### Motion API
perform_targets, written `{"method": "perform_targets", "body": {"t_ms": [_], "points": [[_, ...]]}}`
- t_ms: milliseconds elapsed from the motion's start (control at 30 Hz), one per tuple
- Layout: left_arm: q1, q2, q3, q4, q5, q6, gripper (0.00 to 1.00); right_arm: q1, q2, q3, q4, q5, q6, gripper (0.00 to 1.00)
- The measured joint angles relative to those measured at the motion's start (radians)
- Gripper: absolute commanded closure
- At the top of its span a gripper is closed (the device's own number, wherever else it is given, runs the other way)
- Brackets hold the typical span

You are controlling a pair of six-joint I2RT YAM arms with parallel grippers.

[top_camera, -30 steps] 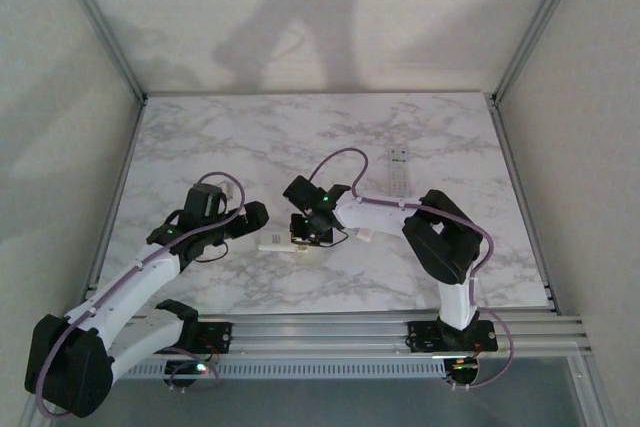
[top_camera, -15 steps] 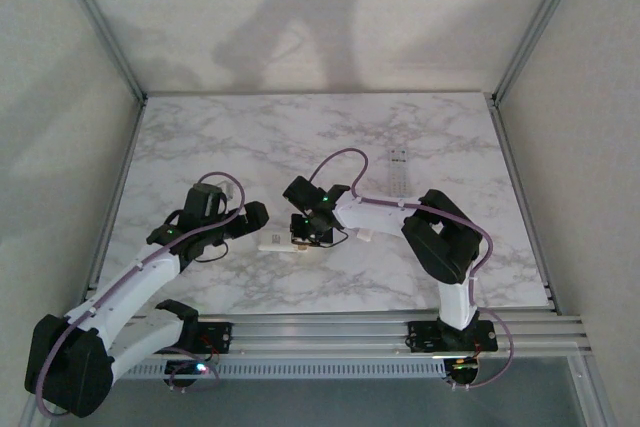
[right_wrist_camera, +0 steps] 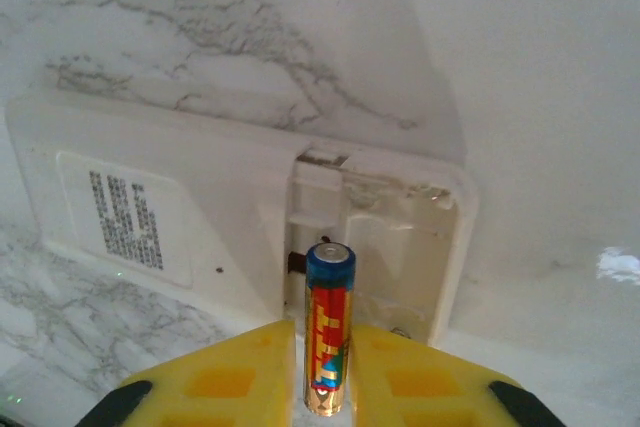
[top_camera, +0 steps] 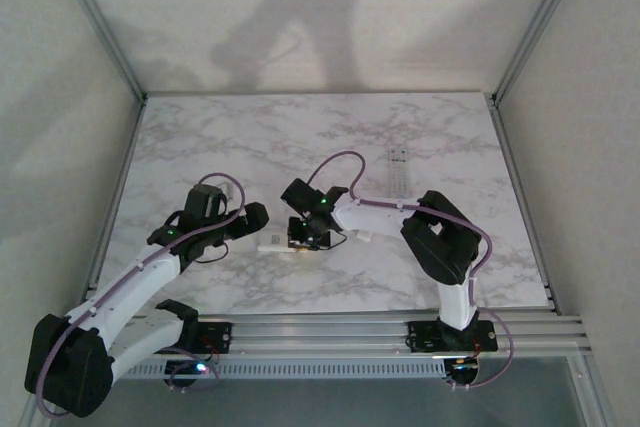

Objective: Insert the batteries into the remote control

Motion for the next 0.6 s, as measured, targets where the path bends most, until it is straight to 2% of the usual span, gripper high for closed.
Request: {"method": "perform_targets", "body": {"t_ms": [300, 600], "points": [[0.000, 0.000, -0.001, 0.000, 0.000, 0.000, 0.01, 0.005, 0.000, 0.000, -0.002, 0.003, -0.001, 0.82], [0.000, 0.001, -0.002, 0.008, 0.000, 0.000, 0.01, 0.005, 0.001, 0.002, -0.036, 0.027, -0.013, 0.75]]}}
